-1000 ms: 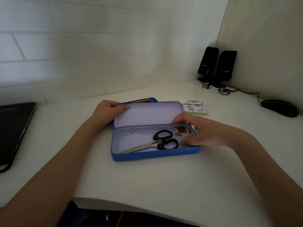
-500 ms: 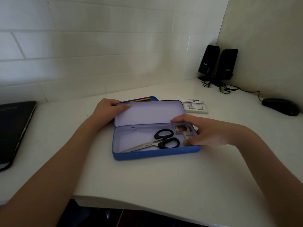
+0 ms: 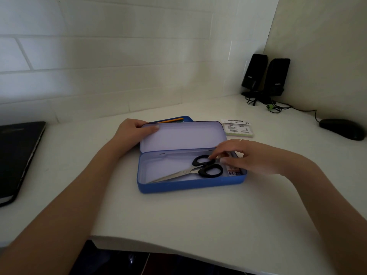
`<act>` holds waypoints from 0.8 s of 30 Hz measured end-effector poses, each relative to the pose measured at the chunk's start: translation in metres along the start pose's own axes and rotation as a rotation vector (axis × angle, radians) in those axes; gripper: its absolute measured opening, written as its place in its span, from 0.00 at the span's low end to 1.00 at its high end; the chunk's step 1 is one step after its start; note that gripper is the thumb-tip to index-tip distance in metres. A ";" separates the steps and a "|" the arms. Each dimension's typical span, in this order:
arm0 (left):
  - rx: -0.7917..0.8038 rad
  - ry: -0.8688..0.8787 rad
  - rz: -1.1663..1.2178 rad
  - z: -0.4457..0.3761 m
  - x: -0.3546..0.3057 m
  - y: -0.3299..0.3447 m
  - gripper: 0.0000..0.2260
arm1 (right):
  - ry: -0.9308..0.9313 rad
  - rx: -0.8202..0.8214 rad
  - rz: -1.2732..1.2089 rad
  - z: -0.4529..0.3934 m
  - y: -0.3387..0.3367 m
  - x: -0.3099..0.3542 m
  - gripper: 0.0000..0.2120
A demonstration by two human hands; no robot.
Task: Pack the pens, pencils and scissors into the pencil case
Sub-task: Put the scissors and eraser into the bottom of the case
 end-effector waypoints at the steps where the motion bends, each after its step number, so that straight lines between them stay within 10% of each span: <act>1: 0.001 0.000 0.003 0.000 -0.001 0.000 0.12 | 0.008 -0.001 -0.012 0.000 -0.001 -0.001 0.10; 24: -0.007 -0.004 -0.020 0.000 0.000 -0.001 0.13 | -0.002 -0.233 0.245 -0.005 -0.004 0.014 0.11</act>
Point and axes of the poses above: each hand's wrist, its own z-axis away from the middle knuckle, its own y-axis out of the palm, x = y × z, the point moved 8 cm from there along -z, towards the middle knuckle, and after that the axes turned 1 degree about z, right-handed, at the moved point
